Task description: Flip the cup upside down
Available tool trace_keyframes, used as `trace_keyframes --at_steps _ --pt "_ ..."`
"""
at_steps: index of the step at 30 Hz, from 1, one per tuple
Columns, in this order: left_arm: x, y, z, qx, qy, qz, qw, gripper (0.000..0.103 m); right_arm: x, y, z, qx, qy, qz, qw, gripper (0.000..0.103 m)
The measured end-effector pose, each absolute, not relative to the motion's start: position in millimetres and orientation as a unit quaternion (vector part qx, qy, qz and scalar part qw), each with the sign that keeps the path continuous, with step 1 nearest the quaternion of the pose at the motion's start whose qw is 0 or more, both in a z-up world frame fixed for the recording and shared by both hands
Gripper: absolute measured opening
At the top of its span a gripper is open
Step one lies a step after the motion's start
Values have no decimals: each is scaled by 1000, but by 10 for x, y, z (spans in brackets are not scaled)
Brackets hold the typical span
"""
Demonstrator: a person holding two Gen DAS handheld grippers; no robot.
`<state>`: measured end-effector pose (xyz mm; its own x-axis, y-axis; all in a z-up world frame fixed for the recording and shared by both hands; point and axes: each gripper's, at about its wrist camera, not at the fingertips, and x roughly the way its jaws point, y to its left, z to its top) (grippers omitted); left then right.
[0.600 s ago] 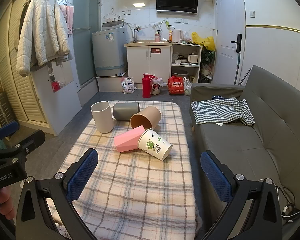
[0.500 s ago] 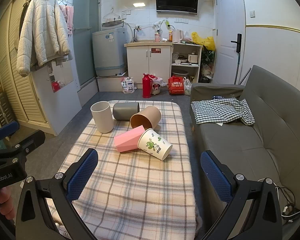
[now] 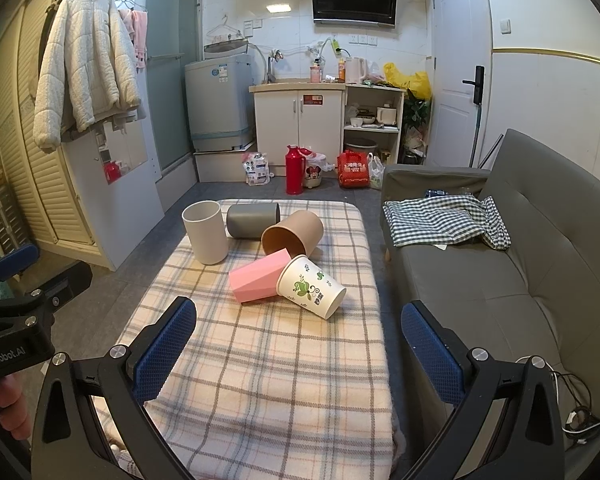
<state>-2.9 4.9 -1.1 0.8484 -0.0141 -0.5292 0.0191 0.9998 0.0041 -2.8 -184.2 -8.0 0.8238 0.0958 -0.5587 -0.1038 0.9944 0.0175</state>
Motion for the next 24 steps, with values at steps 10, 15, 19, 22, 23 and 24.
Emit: trace_keyframes --at_steps 10,15,19,22,23,24 --pt "-28 55 -5 3 276 -9 961 103 -46 -1828 -97 -8 293 56 954 103" --pt "-27 58 -3 2 276 -9 961 103 -28 -1822 -103 -10 292 53 955 103" --pt "-29 62 -2 3 276 -9 961 103 -27 -1826 -95 -9 293 55 955 103" --pt "-27 60 -1 2 276 -9 961 103 -40 -1819 -106 -9 292 56 955 103" --pt "-28 61 -1 2 276 -9 961 103 -46 -1815 -113 -9 292 56 955 103" --pt "-34 66 0 2 276 -9 961 103 -25 -1830 -92 -9 293 55 955 103"
